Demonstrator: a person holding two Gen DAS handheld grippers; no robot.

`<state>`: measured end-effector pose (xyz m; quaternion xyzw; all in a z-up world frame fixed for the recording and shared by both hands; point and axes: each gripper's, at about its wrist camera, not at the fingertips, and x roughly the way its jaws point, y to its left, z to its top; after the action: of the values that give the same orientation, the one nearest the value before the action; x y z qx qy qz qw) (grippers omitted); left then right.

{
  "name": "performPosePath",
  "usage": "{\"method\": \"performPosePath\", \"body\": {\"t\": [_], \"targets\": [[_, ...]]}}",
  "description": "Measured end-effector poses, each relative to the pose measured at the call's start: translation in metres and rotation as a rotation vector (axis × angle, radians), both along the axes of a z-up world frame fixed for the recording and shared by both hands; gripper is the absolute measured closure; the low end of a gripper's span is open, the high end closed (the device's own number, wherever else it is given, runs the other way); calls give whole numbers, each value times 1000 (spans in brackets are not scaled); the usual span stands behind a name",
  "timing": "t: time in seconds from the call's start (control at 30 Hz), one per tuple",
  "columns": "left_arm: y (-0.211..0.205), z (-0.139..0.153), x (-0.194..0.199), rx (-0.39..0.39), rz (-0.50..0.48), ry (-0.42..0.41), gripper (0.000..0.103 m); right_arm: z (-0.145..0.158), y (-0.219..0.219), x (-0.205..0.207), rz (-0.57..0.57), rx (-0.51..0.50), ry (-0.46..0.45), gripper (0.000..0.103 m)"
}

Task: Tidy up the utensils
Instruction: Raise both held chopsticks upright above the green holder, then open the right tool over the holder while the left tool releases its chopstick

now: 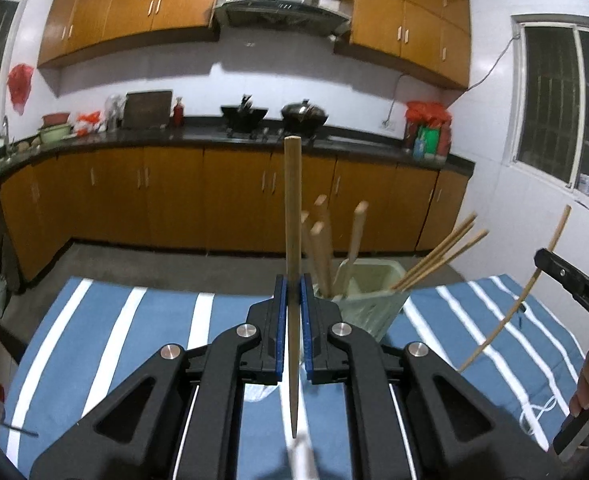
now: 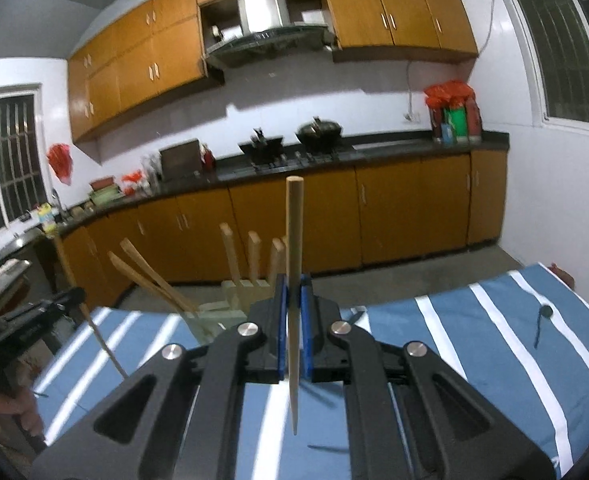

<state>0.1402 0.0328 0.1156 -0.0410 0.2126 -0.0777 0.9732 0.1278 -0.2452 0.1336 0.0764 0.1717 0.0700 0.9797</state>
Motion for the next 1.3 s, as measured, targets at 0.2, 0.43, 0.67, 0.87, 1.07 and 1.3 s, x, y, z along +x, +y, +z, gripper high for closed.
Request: {"method": "performPosePath", "body": {"t": [0.2,0.43,0.67,0.87,1.07,1.3], "targets": [[-16,33,7,-41,-38,-96,95,45,14,-3,51,42,-130,95],[-32,66,24,-97,-21,-234,95,75,37,11,64,35,-269,95],[-36,63,52,-125,39,-292,95,68,51,49,41,5,-282,95],[-37,41,70,-128,45,-269,95,46,58,81,25,-20,-236,95],[-27,28,73,-145,46,-214,88,35,54,86,33,-18,-196,88],[-14,45,56,-139,72,-242,69,45,42,63,12,-4,-229,74]]}}
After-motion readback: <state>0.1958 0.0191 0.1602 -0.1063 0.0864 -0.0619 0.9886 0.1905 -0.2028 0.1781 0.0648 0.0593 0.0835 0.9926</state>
